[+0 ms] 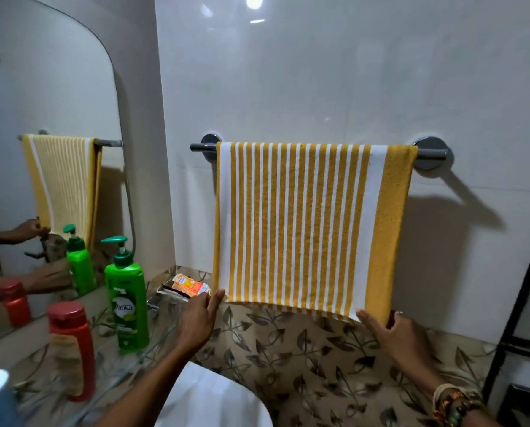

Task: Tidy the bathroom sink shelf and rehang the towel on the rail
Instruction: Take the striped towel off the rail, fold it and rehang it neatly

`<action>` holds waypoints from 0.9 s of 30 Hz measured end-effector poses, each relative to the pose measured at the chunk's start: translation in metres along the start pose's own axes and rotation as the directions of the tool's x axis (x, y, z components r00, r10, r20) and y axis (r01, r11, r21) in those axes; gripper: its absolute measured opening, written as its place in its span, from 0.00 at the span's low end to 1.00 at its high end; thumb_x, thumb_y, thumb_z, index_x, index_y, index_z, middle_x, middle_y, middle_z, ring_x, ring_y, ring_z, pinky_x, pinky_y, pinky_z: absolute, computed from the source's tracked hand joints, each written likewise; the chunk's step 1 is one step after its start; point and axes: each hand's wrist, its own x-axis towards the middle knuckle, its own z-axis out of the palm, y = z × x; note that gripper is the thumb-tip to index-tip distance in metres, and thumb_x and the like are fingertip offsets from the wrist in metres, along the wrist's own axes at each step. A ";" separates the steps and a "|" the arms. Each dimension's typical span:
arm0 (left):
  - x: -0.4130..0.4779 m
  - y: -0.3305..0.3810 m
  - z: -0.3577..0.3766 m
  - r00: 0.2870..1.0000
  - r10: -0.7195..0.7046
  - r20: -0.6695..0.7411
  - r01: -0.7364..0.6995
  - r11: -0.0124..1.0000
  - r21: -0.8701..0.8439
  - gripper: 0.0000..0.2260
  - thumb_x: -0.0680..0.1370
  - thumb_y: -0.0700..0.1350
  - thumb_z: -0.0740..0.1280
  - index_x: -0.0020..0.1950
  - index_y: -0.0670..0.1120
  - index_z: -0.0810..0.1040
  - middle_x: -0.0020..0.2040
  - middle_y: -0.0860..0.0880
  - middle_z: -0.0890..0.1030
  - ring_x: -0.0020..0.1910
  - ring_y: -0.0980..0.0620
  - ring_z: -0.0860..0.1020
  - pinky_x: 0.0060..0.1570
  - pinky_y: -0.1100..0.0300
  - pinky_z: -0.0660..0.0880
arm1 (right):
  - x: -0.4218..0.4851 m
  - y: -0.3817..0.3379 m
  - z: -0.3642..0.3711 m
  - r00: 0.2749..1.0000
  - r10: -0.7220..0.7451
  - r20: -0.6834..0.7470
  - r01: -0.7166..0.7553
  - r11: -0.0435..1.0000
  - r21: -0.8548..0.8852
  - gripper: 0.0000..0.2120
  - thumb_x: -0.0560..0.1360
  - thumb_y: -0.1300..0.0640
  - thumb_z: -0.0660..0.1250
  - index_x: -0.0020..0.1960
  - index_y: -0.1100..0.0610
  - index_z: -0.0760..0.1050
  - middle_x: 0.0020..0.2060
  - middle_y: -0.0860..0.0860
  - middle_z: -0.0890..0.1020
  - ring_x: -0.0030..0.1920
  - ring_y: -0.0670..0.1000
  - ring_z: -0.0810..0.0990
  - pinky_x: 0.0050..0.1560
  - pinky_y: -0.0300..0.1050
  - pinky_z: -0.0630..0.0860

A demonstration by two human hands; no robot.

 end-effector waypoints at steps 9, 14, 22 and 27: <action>-0.045 -0.048 -0.013 0.999 -0.042 0.025 0.040 0.996 0.083 0.18 0.81 0.55 0.59 0.35 0.47 0.68 0.34 0.48 0.72 0.37 0.47 0.73 0.39 0.53 0.69 | -0.054 0.045 0.043 0.851 0.224 0.476 -0.107 0.959 -0.262 0.24 0.74 0.33 0.64 0.34 0.52 0.74 0.30 0.47 0.76 0.36 0.47 0.77 0.38 0.38 0.71; -0.058 -0.042 -0.024 0.998 0.028 0.061 -0.039 0.981 0.188 0.15 0.81 0.54 0.62 0.41 0.44 0.73 0.40 0.47 0.75 0.43 0.46 0.74 0.43 0.51 0.70 | -0.059 0.010 0.069 0.814 0.113 0.571 0.023 0.974 -0.225 0.30 0.73 0.32 0.66 0.29 0.53 0.58 0.24 0.48 0.62 0.24 0.43 0.66 0.30 0.43 0.59; -0.066 -0.040 -0.040 0.915 0.321 0.244 -0.403 0.747 0.528 0.17 0.80 0.59 0.57 0.55 0.48 0.75 0.53 0.49 0.75 0.50 0.49 0.72 0.50 0.55 0.70 | -0.057 -0.064 0.119 0.691 -0.360 0.627 0.448 0.894 0.019 0.31 0.72 0.28 0.60 0.35 0.56 0.76 0.28 0.53 0.77 0.28 0.48 0.75 0.32 0.46 0.66; -0.065 -0.034 -0.046 0.876 0.428 0.224 -0.455 0.578 0.677 0.16 0.78 0.60 0.58 0.53 0.50 0.77 0.52 0.50 0.78 0.50 0.49 0.76 0.50 0.55 0.75 | -0.044 -0.116 0.140 0.564 -0.602 0.565 0.675 0.731 0.104 0.25 0.73 0.29 0.61 0.53 0.48 0.79 0.43 0.46 0.81 0.43 0.47 0.79 0.37 0.41 0.68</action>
